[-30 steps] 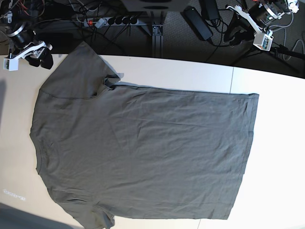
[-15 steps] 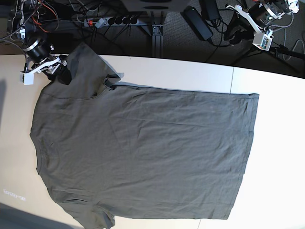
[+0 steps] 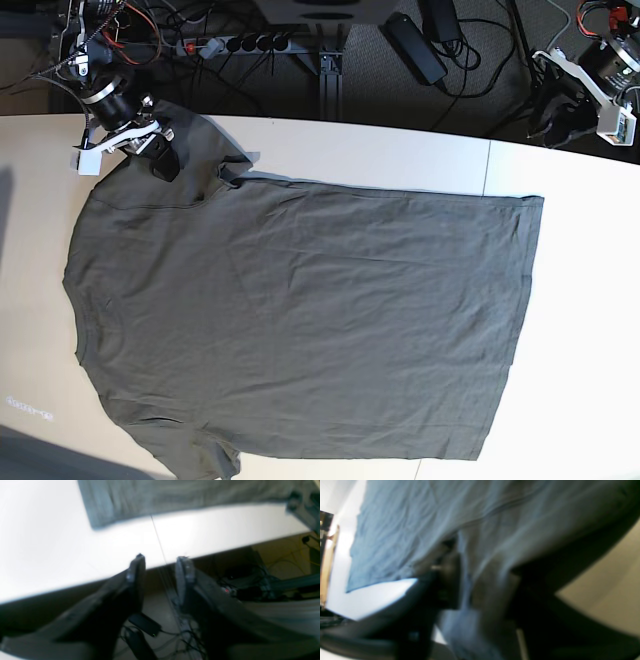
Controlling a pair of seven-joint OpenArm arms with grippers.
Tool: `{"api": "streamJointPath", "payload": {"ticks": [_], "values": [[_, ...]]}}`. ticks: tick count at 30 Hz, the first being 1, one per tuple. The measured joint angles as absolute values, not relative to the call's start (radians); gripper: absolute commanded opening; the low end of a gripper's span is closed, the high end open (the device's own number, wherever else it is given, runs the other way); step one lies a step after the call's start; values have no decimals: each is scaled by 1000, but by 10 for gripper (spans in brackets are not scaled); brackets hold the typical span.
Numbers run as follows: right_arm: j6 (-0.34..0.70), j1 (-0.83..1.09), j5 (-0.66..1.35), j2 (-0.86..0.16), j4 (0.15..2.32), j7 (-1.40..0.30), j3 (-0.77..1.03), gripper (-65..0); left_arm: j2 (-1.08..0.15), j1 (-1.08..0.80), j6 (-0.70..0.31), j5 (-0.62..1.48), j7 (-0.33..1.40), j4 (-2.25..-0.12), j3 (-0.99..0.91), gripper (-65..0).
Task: Fold the T-shirt properly
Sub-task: 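Grasp the T-shirt's shoulder corners with the right and left grippers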
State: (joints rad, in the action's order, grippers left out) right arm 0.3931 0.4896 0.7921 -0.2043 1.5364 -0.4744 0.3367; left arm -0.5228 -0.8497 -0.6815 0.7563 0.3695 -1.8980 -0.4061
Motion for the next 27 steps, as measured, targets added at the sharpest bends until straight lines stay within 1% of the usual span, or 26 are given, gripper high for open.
{"api": "streamJointPath", "payload": {"ticks": [1,2,5,8,11,14,15,19,21,23,27], "values": [[393,490,779,-202,1535,-464,336,-619,-534,-841,-682,758,369,-1898,-412,-343],[393,490,765,-202,1533,-456,336,-650,-544,-830,-681,760,368,-1898,-414,-343],[393,483,712,-199,1534,-451,336,-650,-566,-785,-684,794,379,-1898,-414,-340],[394,464,678,-199,1534,-453,336,-650,-574,-729,-682,819,424,-1898,-407,-292],[394,448,653,-199,1534,-454,335,-650,-582,-664,-671,804,421,-1869,-359,-291],[393,437,646,-199,1534,-457,335,-650,-583,-592,-593,750,420,-1772,-290,-291],[394,434,645,-199,1534,-458,335,-650,-582,-567,-582,744,421,-1726,-264,-291],[393,432,642,-199,1534,-460,335,-650,-574,-455,-569,743,431,-1534,-196,-291],[393,432,642,-199,1534,-460,335,-650,-574,-405,-569,791,445,-1462,-192,-291],[394,432,642,-199,1534,-460,335,-650,-580,-363,-569,831,488,-1417,-194,-291],[393,432,642,-199,1534,-461,335,-650,-579,-340,-569,850,498,-1388,-193,-291]]}}
